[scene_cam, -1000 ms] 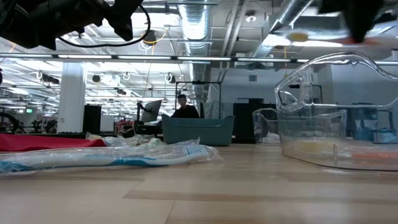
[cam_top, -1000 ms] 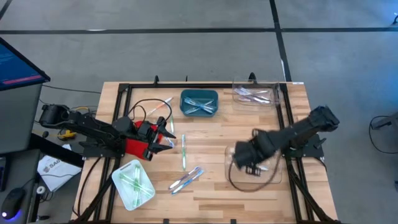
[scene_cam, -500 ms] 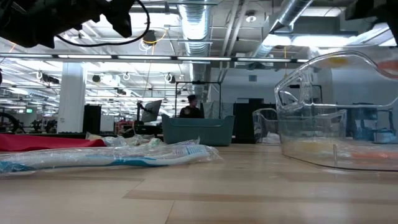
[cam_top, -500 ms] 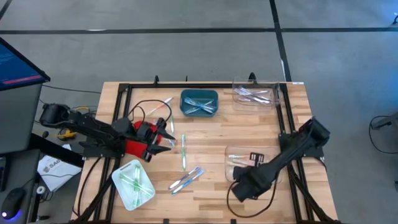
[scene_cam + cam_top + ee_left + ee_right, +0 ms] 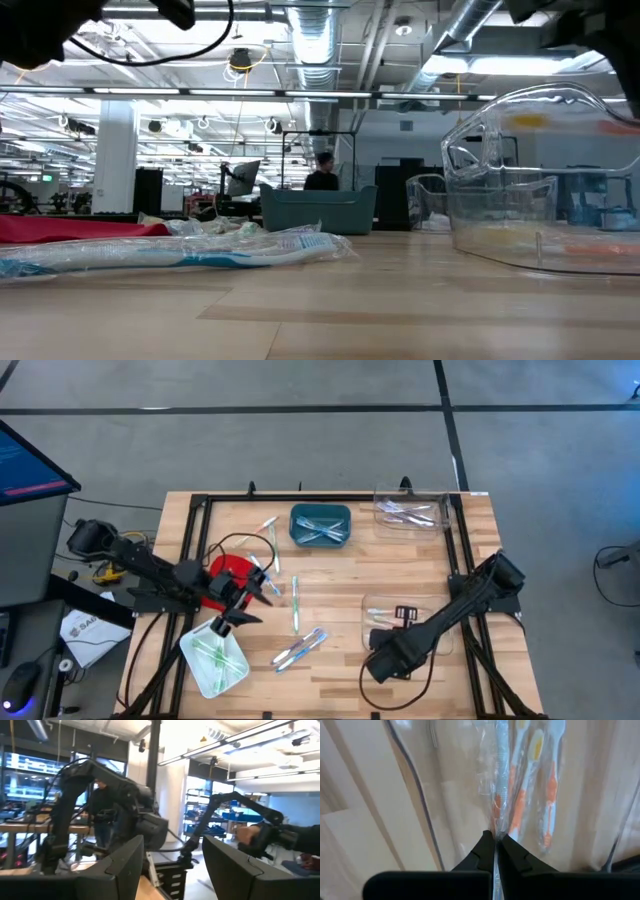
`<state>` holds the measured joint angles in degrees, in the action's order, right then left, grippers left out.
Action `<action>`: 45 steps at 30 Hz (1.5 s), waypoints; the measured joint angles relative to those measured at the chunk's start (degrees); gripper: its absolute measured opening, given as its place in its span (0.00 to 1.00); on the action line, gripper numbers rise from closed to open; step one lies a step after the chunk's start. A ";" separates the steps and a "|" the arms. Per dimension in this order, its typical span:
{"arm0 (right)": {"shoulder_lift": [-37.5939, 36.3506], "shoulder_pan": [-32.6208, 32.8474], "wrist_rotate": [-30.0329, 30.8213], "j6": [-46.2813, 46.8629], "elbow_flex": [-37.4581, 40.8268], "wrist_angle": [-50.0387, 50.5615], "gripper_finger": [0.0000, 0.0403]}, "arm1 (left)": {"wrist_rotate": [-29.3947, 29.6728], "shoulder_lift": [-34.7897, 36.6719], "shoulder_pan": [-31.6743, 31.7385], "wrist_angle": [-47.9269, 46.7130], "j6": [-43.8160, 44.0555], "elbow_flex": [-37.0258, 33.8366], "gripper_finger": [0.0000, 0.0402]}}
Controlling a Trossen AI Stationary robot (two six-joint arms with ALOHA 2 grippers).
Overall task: Pick & Place Toothbrushes
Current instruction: Put the orange toothbrush into the bottom transparent bin, then put the green toothbrush into the white bin
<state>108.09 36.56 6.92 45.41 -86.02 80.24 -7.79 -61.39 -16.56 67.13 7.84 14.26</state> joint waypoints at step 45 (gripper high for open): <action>-0.07 -0.23 -2.41 5.80 1.49 9.63 0.53 | 1.81 0.02 -1.66 1.51 -2.92 0.00 0.49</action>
<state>108.03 36.33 4.51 51.21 -84.52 89.87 -5.98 -61.36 -18.22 68.64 4.93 14.26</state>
